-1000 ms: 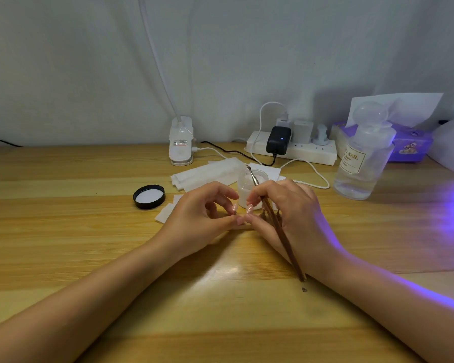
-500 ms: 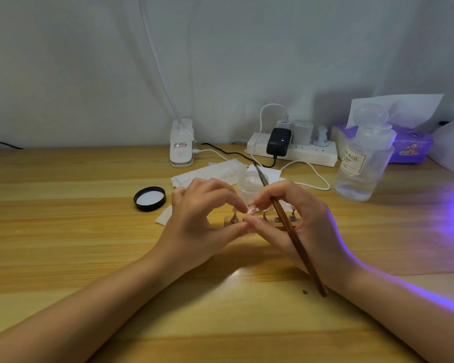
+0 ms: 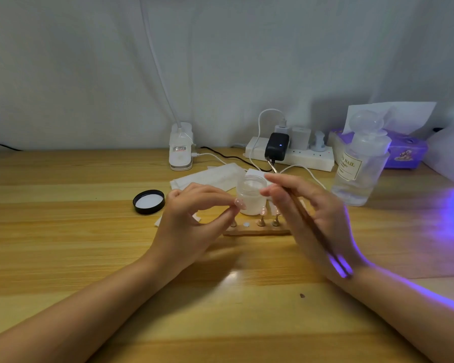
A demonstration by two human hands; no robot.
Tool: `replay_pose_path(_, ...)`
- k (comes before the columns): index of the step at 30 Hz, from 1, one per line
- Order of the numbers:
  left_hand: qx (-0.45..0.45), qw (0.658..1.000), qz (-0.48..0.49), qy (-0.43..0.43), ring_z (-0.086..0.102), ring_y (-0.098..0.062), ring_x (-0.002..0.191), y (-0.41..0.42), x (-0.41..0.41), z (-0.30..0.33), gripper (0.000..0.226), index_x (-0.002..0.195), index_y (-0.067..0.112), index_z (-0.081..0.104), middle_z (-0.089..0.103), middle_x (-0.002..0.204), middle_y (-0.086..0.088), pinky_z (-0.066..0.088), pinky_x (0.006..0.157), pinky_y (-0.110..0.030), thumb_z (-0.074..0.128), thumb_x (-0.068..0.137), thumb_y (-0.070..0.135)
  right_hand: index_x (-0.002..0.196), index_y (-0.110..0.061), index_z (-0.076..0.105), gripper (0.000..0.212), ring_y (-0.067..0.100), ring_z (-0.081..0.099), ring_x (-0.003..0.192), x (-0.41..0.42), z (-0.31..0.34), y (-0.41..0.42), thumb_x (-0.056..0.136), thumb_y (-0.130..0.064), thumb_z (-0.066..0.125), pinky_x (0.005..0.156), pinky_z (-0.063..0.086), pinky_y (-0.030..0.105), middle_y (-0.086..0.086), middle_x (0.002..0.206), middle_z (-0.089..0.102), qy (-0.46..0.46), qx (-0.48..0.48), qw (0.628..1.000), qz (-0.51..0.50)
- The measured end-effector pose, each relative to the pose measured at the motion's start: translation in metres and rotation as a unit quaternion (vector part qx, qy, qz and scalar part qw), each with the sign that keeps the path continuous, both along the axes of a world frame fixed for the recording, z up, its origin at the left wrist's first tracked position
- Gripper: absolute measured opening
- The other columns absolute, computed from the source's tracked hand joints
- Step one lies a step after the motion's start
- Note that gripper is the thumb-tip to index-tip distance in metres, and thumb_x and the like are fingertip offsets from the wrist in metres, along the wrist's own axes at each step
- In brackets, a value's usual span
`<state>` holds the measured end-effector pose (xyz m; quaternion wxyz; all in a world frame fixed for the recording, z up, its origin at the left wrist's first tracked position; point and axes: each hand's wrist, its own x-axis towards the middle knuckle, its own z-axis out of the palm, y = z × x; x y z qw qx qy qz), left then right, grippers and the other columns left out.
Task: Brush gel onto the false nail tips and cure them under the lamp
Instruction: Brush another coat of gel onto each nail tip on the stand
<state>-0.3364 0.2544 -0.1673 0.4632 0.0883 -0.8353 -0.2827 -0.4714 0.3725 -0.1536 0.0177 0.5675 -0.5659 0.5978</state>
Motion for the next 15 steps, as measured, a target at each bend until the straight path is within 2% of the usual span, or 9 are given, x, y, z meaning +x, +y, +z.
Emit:
replay_pose_path(3, 0.015, 1.0, -0.017, 0.011, 0.063, -0.002, 0.083, 0.001, 0.001, 0.003, 0.015, 0.089, 0.027, 0.07, 0.068, 0.083, 0.014, 0.048, 0.078, -0.045, 0.063, 0.076, 0.032, 0.087, -0.02, 0.066, 0.031, -0.006, 0.058, 0.061, -0.009, 0.016, 0.0, 0.085, -0.041, 0.044, 0.059, 0.041, 0.005, -0.018, 0.062, 0.063, -0.064, -0.023, 0.998, 0.0)
replay_pose_path(5, 0.02, 1.0, -0.021, 0.012, 0.063, -0.002, 0.083, 0.001, 0.0, 0.004, 0.02, 0.094, 0.022, 0.067, 0.068, 0.083, 0.011, 0.049, 0.077, -0.034, 0.07, 0.076, 0.029, 0.079, -0.024, 0.068, 0.027, -0.006, 0.057, 0.059, -0.018, 0.026, -0.003, 0.085, -0.038, 0.046, 0.056, 0.04, 0.005, -0.019, 0.059, 0.063, -0.095, -0.005, 0.995, -0.021)
replay_pose_path(7, 0.038, 0.999, -0.023, 0.01, 0.062, -0.004, 0.083, 0.001, 0.0, 0.003, 0.019, 0.095, 0.019, 0.068, 0.069, 0.084, 0.008, 0.05, 0.075, -0.03, 0.07, 0.077, 0.025, 0.079, -0.024, 0.07, 0.023, -0.008, 0.057, 0.061, -0.028, 0.031, -0.011, 0.089, -0.034, 0.051, 0.056, 0.04, 0.004, -0.022, 0.059, 0.063, -0.078, 0.057, 0.994, -0.043)
replay_pose_path(9, 0.055, 0.998, -0.024, 0.014, 0.062, -0.005, 0.081, 0.0, 0.0, 0.004, 0.018, 0.094, 0.017, 0.068, 0.068, 0.084, 0.006, 0.05, 0.074, -0.027, 0.065, 0.077, 0.019, 0.08, -0.02, 0.068, 0.019, -0.007, 0.056, 0.053, -0.036, 0.036, -0.021, 0.089, -0.031, 0.055, 0.05, 0.039, 0.004, -0.018, 0.053, 0.061, -0.051, 0.118, 0.991, -0.045)
replay_pose_path(11, 0.057, 0.998, -0.023, 0.022, 0.061, -0.005, 0.079, 0.0, 0.0, 0.004, 0.019, 0.094, 0.016, 0.068, 0.068, 0.082, 0.007, 0.049, 0.073, -0.025, 0.064, 0.076, 0.016, 0.073, -0.019, 0.062, 0.017, -0.005, 0.056, 0.046, -0.041, 0.041, -0.032, 0.085, -0.032, 0.062, 0.045, 0.039, 0.005, -0.013, 0.048, 0.06, -0.037, 0.146, 0.987, -0.047)
replay_pose_path(15, 0.069, 0.997, -0.017, 0.02, 0.062, -0.007, 0.081, -0.001, -0.001, 0.004, 0.02, 0.096, 0.018, 0.067, 0.068, 0.084, 0.007, 0.049, 0.074, -0.029, 0.063, 0.076, 0.017, 0.059, -0.019, 0.051, 0.03, -0.006, 0.055, 0.045, -0.045, 0.042, -0.053, 0.078, -0.033, 0.071, 0.044, 0.038, 0.003, -0.008, 0.045, 0.055, 0.02, 0.183, 0.98, -0.071)
